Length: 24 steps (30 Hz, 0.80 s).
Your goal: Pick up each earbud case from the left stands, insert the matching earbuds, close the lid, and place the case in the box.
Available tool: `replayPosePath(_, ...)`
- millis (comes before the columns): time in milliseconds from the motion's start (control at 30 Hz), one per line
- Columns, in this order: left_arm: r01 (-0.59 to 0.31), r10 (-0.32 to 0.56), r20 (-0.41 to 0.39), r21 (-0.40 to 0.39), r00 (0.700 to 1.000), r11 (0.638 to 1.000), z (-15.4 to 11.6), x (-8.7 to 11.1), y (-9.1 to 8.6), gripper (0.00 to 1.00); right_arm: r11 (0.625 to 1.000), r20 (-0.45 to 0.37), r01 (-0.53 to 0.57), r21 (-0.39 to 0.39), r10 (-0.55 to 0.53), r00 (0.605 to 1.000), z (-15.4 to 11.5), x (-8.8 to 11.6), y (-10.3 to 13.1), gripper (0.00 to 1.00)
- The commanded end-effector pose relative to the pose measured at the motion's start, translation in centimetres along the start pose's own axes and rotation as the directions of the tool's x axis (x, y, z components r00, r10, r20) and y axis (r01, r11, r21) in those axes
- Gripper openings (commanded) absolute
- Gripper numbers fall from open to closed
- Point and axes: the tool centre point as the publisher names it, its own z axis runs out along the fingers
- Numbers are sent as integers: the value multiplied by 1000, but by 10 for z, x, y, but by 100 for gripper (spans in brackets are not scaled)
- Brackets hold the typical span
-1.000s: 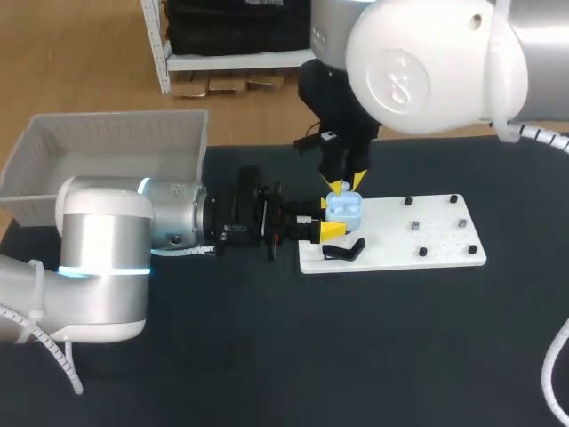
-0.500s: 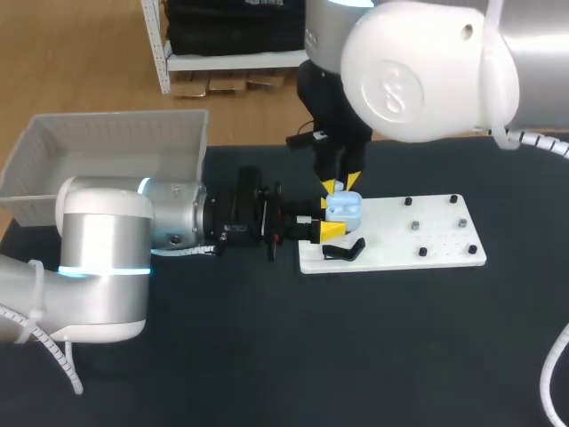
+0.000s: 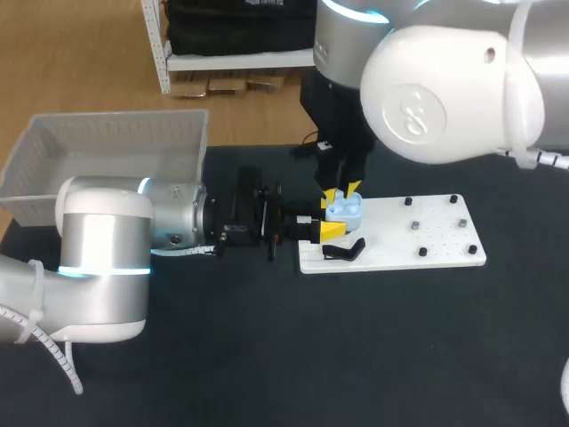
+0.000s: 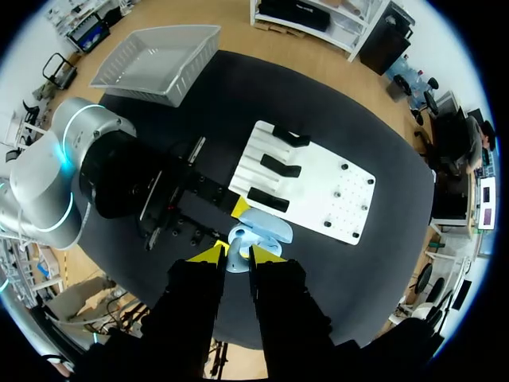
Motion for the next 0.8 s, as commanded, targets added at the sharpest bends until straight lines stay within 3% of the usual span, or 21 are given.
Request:
replayPosePath(33,-3,3,2,-6,1000,1000,0,1,-2,0,1000,9,2,-1,-2,1000,0,4,0,0)
replayPosePath(800,-3,3,2,-6,1000,1000,0,1,-2,0,1000,-1,-3,-11,3,1000,10,2,-1,0)
